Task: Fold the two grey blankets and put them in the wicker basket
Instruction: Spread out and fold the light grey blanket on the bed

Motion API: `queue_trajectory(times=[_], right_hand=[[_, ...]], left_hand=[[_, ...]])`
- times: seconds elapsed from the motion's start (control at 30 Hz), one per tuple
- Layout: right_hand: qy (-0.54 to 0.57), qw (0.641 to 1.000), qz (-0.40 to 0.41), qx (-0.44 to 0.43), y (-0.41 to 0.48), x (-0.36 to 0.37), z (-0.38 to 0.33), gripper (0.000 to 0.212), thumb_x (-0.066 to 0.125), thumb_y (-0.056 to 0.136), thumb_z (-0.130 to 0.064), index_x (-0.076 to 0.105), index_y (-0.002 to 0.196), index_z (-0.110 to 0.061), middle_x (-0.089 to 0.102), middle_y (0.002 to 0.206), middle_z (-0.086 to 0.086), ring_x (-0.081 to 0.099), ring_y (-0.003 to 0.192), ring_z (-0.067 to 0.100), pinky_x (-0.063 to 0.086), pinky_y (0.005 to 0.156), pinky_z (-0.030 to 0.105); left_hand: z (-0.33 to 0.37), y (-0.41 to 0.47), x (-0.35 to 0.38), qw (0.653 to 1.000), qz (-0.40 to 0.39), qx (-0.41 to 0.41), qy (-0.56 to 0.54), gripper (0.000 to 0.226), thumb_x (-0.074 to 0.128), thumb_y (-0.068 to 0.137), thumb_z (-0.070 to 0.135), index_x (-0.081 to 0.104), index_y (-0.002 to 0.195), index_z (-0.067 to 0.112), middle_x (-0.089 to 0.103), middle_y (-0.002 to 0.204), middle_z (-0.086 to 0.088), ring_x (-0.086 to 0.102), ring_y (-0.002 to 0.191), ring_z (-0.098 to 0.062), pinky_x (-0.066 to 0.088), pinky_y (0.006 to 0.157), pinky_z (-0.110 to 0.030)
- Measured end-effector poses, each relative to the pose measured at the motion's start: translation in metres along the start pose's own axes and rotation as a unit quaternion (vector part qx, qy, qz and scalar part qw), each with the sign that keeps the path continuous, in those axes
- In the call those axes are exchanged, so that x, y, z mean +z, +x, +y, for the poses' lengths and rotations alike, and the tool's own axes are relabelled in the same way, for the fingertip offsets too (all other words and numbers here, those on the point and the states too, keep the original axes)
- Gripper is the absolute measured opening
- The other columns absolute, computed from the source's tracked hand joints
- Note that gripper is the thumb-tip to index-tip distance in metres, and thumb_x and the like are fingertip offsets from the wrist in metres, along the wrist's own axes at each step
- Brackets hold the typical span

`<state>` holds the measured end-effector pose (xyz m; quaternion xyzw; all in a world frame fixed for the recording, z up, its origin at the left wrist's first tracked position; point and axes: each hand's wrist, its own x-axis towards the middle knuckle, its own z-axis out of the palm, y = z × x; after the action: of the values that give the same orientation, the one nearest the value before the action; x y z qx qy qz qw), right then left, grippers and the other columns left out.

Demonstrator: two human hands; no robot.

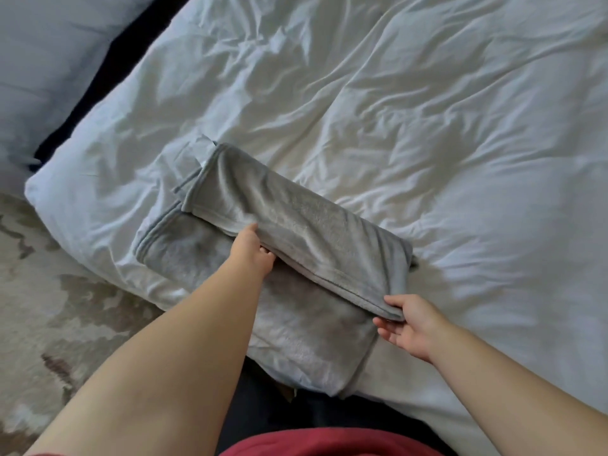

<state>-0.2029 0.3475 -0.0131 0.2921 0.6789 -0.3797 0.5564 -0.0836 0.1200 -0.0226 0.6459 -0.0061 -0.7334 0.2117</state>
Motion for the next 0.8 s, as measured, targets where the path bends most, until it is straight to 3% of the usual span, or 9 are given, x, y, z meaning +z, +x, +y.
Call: queue_trajectory(times=[0.1,0.23,0.33,0.43,0.47,0.53,0.6,0.67,0.8], right_hand=[[0.018,1.0,0.007,0.005,0.005,0.011,0.008,0.014,0.047,0.095,-0.013,0.053,0.107,-0.01,0.059,0.08,0.011,0.057,0.067,0.023,0.044,0.06,0.031],[0.099,0.994,0.04,0.0,0.009,0.024,0.017,0.018,0.045,0.097,-0.014,0.05,0.115,-0.014,0.059,0.083,0.01,0.057,0.07,0.024,0.044,0.062,0.032],[0.169,0.984,0.061,-0.005,0.011,0.038,0.021,0.021,0.044,0.098,-0.015,0.048,0.118,-0.016,0.057,0.086,0.01,0.056,0.072,0.022,0.046,0.071,0.033],[0.24,0.968,0.073,-0.008,0.01,0.049,0.025,0.018,0.043,0.099,-0.016,0.048,0.116,-0.014,0.055,0.087,0.012,0.055,0.074,0.022,0.045,0.086,0.036],[0.254,0.964,0.076,-0.006,0.008,0.051,0.026,0.015,0.043,0.099,-0.016,0.05,0.112,-0.012,0.054,0.086,0.012,0.056,0.073,0.021,0.048,0.082,0.034],[0.267,0.96,0.085,-0.001,0.007,0.055,0.03,0.014,0.043,0.099,-0.017,0.053,0.095,-0.008,0.053,0.08,0.012,0.061,0.058,0.02,0.054,0.053,0.023],[0.269,0.957,0.105,0.003,0.009,0.057,0.035,0.017,0.044,0.099,-0.016,0.05,0.085,-0.01,0.051,0.077,0.01,0.058,0.035,0.013,0.041,0.034,0.012],[0.275,0.954,0.123,0.004,0.01,0.059,0.041,0.016,0.045,0.098,-0.015,0.049,0.083,-0.012,0.051,0.076,0.009,0.054,0.028,0.009,0.035,0.033,0.008],[0.283,0.95,0.133,0.008,0.011,0.062,0.05,0.016,0.046,0.098,-0.016,0.049,0.083,-0.013,0.051,0.075,0.009,0.057,0.036,0.012,0.037,0.033,0.009]], left_hand=[[0.028,0.011,-0.007,1.0,-0.017,0.016,-0.001,0.038,0.054,0.096,0.023,0.051,0.13,0.006,0.061,0.114,-0.008,0.061,0.108,-0.025,0.051,0.085,-0.037],[0.055,0.027,-0.017,0.999,-0.025,0.005,0.019,0.031,0.057,0.094,0.029,0.057,0.117,0.009,0.062,0.091,-0.004,0.062,0.084,-0.021,0.05,0.08,-0.036],[0.069,0.038,-0.02,0.999,-0.022,-0.01,0.04,0.03,0.063,0.09,0.032,0.06,0.113,0.011,0.064,0.093,-0.003,0.062,0.082,-0.02,0.053,0.069,-0.036],[0.089,0.047,-0.02,0.998,-0.004,0.024,0.053,0.036,0.065,0.089,0.028,0.059,0.121,0.013,0.066,0.11,-0.003,0.064,0.094,-0.021,0.054,0.085,-0.039],[0.098,0.049,-0.02,0.998,-0.002,0.034,0.055,0.039,0.065,0.089,0.028,0.057,0.124,0.014,0.065,0.117,-0.003,0.063,0.101,-0.021,0.052,0.093,-0.039],[0.118,0.051,-0.023,0.997,-0.007,0.048,0.06,0.044,0.063,0.09,0.029,0.053,0.131,0.015,0.061,0.127,-0.004,0.06,0.111,-0.021,0.048,0.099,-0.04],[0.136,0.055,-0.029,0.994,0.0,0.069,0.081,0.044,0.059,0.093,0.023,0.049,0.134,0.016,0.059,0.129,-0.004,0.059,0.113,-0.02,0.05,0.096,-0.037],[0.149,0.06,-0.037,0.991,0.014,0.095,0.095,0.042,0.053,0.094,0.01,0.048,0.134,0.018,0.061,0.124,-0.004,0.061,0.106,-0.018,0.054,0.084,-0.033],[0.16,0.065,-0.044,0.985,0.017,0.148,0.085,0.052,0.044,0.089,-0.01,0.048,0.125,0.027,0.058,0.099,0.0,0.056,0.076,-0.013,0.05,0.063,-0.026]])
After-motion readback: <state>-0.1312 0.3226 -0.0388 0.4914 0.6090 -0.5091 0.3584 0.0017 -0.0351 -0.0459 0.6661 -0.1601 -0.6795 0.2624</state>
